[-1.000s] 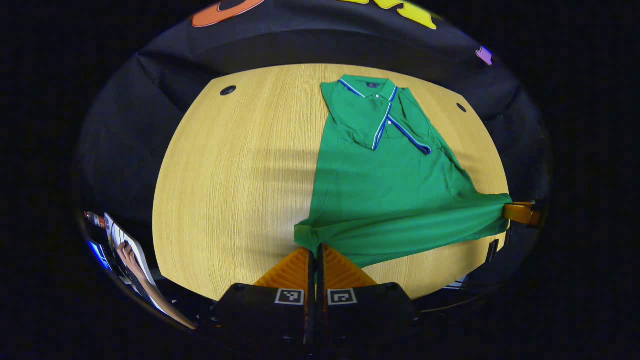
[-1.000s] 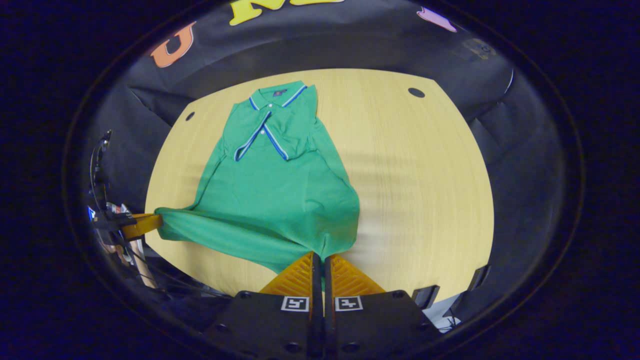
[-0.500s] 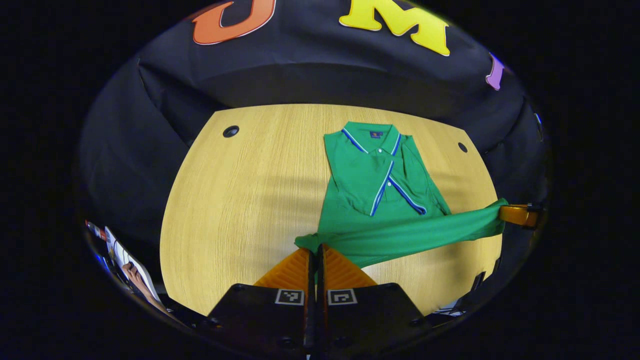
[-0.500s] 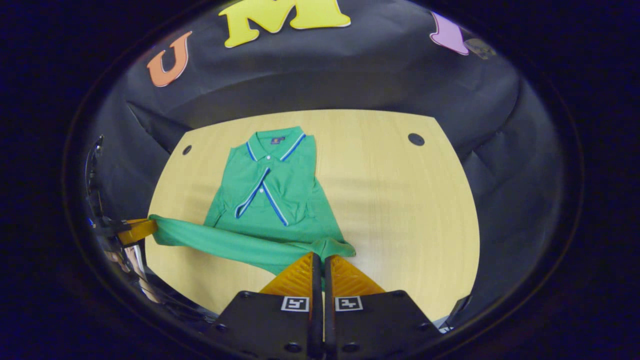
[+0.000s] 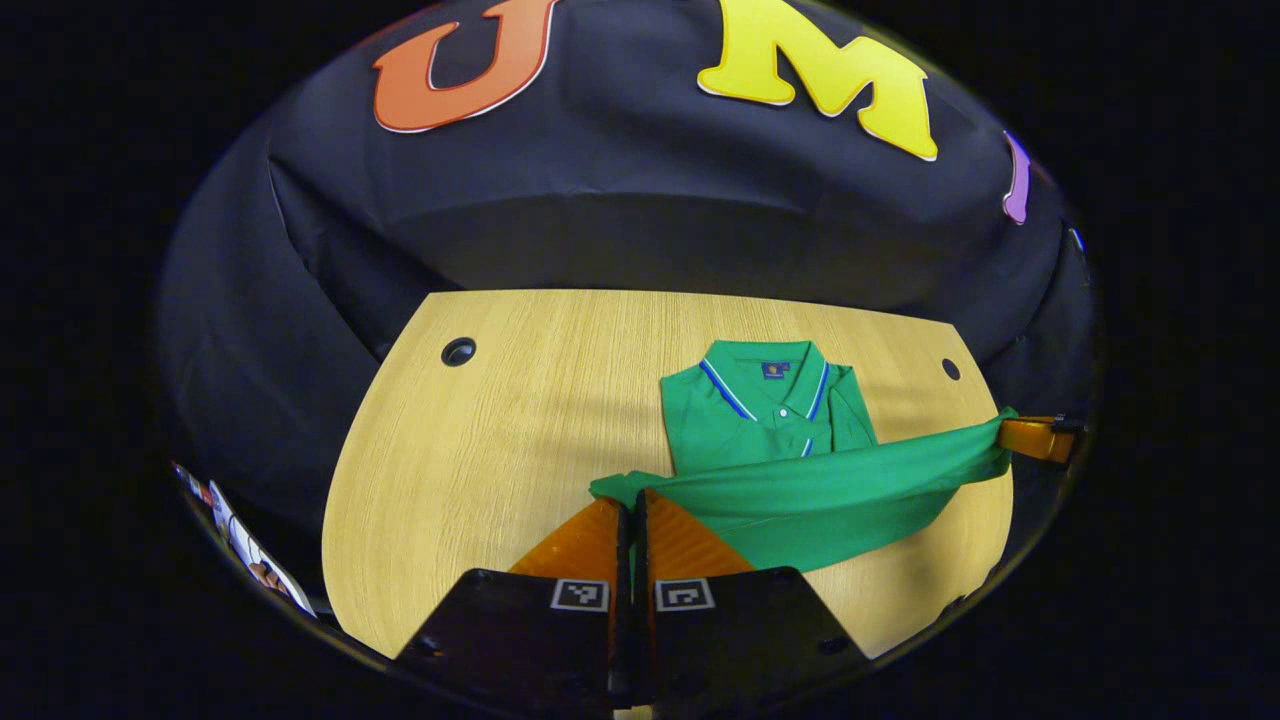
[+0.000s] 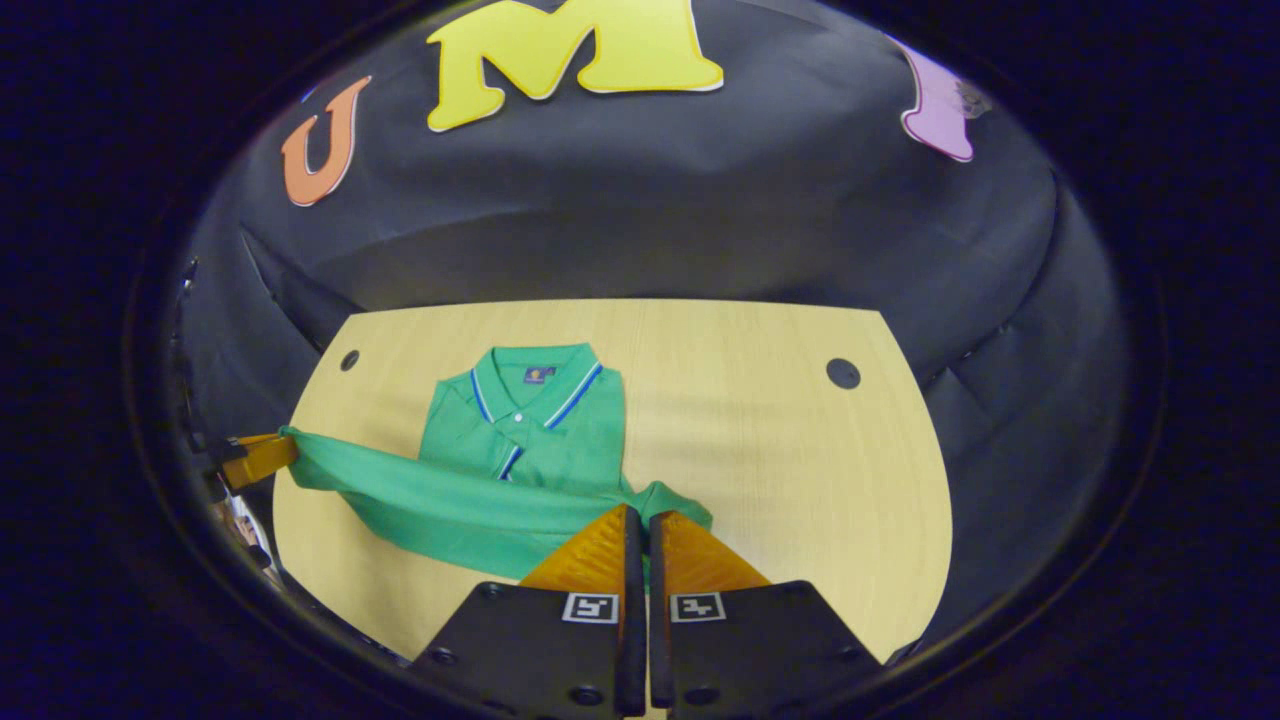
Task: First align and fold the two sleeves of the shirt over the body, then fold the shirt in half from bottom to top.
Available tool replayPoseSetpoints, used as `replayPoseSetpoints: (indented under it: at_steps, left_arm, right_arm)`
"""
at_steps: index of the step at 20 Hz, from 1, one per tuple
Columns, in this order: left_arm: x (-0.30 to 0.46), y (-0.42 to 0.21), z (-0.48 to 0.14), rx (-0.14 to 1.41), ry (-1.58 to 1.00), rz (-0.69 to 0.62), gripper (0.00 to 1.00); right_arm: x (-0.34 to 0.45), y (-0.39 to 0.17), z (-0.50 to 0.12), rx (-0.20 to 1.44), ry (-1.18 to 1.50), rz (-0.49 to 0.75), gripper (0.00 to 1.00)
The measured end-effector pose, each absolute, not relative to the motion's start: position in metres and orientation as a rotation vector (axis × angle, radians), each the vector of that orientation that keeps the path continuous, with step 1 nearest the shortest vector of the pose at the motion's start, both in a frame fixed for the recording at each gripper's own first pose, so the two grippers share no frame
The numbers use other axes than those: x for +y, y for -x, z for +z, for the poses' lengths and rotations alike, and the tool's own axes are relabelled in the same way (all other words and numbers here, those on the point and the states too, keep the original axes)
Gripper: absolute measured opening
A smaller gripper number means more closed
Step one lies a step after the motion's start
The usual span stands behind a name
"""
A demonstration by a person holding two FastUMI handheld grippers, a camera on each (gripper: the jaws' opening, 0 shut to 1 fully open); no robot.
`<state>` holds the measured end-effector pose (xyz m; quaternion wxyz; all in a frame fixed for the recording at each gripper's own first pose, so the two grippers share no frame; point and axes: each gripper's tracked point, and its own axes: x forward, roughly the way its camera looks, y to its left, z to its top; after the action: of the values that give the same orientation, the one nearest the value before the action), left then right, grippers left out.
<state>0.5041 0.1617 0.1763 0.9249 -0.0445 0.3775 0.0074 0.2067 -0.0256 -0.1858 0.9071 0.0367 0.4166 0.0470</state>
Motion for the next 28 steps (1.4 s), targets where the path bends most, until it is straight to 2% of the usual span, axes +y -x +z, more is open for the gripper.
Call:
replayPoseSetpoints:
  at_steps: [1, 3, 8, 12, 15, 16, 19, 20, 21, 26, 28]
  left_arm:
    - [0.161, -0.516, 0.172, 0.766, 0.090, 0.022, 0.03]
    - [0.160, -0.541, 0.163, 0.748, 0.091, 0.034, 0.03]
    - [0.159, -0.604, 0.125, 0.749, 0.083, 0.046, 0.03]
    - [0.144, -0.651, 0.102, 0.728, 0.072, 0.038, 0.03]
    - [0.136, -0.673, 0.089, 0.702, 0.062, 0.039, 0.03]
    - [0.135, -0.676, 0.085, 0.702, 0.063, 0.043, 0.03]
    - [0.135, -0.680, 0.067, 0.729, 0.061, 0.057, 0.03]
    - [0.137, -0.680, 0.062, 0.735, 0.068, 0.057, 0.10]
    - [0.137, -0.680, 0.061, 0.741, 0.079, 0.048, 0.03]
    - [0.140, -0.683, 0.049, 0.739, 0.109, 0.033, 0.09]
    - [0.136, -0.682, 0.049, 0.741, 0.123, 0.027, 0.10]
  right_arm:
    - [-0.025, -0.220, -0.189, 0.845, -0.076, 0.093, 0.05]
    - [-0.021, -0.247, -0.199, 0.821, -0.079, 0.090, 0.07]
    - [-0.016, -0.312, -0.235, 0.766, -0.023, 0.093, 0.02]
    - [-0.018, -0.351, -0.271, 0.755, 0.019, 0.070, 0.05]
    - [-0.019, -0.375, -0.288, 0.739, -0.002, 0.060, 0.01]
    - [-0.018, -0.382, -0.292, 0.729, -0.012, 0.062, 0.04]
    - [-0.020, -0.394, -0.306, 0.730, -0.043, 0.058, 0.04]
    - [-0.018, -0.388, -0.314, 0.747, -0.052, 0.051, 0.04]
    - [-0.018, -0.387, -0.319, 0.763, -0.060, 0.044, 0.04]
    - [-0.016, -0.385, -0.328, 0.789, -0.076, 0.034, 0.06]
    - [-0.013, -0.382, -0.326, 0.798, -0.071, 0.037, 0.10]
